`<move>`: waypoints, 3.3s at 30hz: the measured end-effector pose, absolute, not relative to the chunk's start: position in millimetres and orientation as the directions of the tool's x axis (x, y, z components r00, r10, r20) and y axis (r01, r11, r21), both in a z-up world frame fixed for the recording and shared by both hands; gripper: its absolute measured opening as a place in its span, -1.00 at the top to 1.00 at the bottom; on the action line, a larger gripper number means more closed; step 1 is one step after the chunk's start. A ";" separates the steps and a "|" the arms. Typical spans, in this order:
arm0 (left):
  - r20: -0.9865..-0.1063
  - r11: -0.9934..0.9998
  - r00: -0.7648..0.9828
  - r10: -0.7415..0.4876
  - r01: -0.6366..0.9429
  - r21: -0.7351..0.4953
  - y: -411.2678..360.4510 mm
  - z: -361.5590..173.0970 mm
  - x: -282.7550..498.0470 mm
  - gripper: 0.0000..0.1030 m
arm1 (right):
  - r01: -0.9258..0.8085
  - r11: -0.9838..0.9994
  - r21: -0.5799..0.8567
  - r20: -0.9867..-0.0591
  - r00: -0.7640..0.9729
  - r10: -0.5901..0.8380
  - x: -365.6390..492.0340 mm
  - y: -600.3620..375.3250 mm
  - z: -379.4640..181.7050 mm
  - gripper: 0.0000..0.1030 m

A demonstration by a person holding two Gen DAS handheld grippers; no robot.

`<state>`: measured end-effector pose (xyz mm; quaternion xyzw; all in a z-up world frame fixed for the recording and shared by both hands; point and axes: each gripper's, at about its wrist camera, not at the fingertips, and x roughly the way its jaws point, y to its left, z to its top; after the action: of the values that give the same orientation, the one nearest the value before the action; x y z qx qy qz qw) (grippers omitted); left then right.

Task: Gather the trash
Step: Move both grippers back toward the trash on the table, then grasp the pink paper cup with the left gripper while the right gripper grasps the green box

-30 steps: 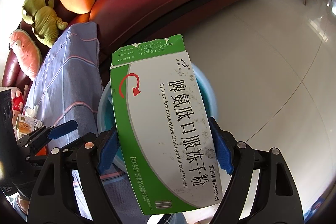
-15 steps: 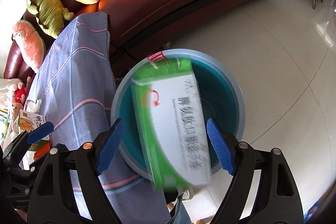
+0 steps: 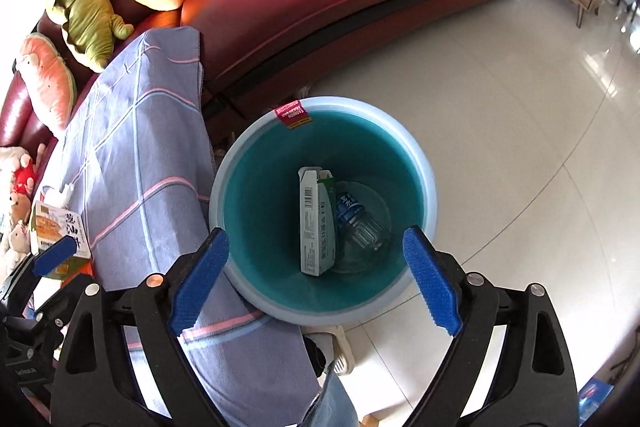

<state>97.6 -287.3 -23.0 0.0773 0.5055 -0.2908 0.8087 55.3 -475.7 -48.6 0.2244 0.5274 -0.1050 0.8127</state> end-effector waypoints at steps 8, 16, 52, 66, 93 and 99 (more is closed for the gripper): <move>-0.849 0.848 0.364 -0.383 0.504 -0.166 -239.7 -8.1 78.6 -0.81 | 0.348 0.908 0.233 -0.900 0.432 0.066 43.3 -436.1 -27.0 -0.65; -0.843 0.880 0.397 -0.362 0.444 -0.169 -182.6 -2.2 55.3 -0.85 | 0.254 0.940 0.227 -0.893 0.440 0.097 33.1 -379.7 -9.1 -0.65; -0.896 0.938 0.325 -0.304 0.266 -0.222 -79.5 -72.2 22.1 -0.11 | 0.147 0.947 0.284 -0.896 0.391 0.208 9.8 -288.6 -31.7 -0.71; -0.804 0.949 0.506 -0.313 0.192 -0.249 -5.9 2.9 7.5 -0.11 | 0.026 0.967 0.253 -0.888 0.404 0.221 27.1 -235.7 -10.7 -0.71; -0.764 0.949 0.579 -0.285 0.057 -0.311 70.5 10.7 107.6 -0.11 | -0.231 0.969 0.092 -0.880 0.437 0.188 165.1 -102.7 -29.0 -0.57; -0.771 0.950 0.571 -0.284 0.055 -0.309 62.5 9.8 114.0 -0.11 | -0.262 0.956 0.136 -0.870 0.431 0.242 167.9 -112.3 -20.9 -0.09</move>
<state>114.0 62.5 9.8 -0.1259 0.4531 -0.0967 0.8772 167.9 -112.3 -20.9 -0.0098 0.5124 0.1487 0.8457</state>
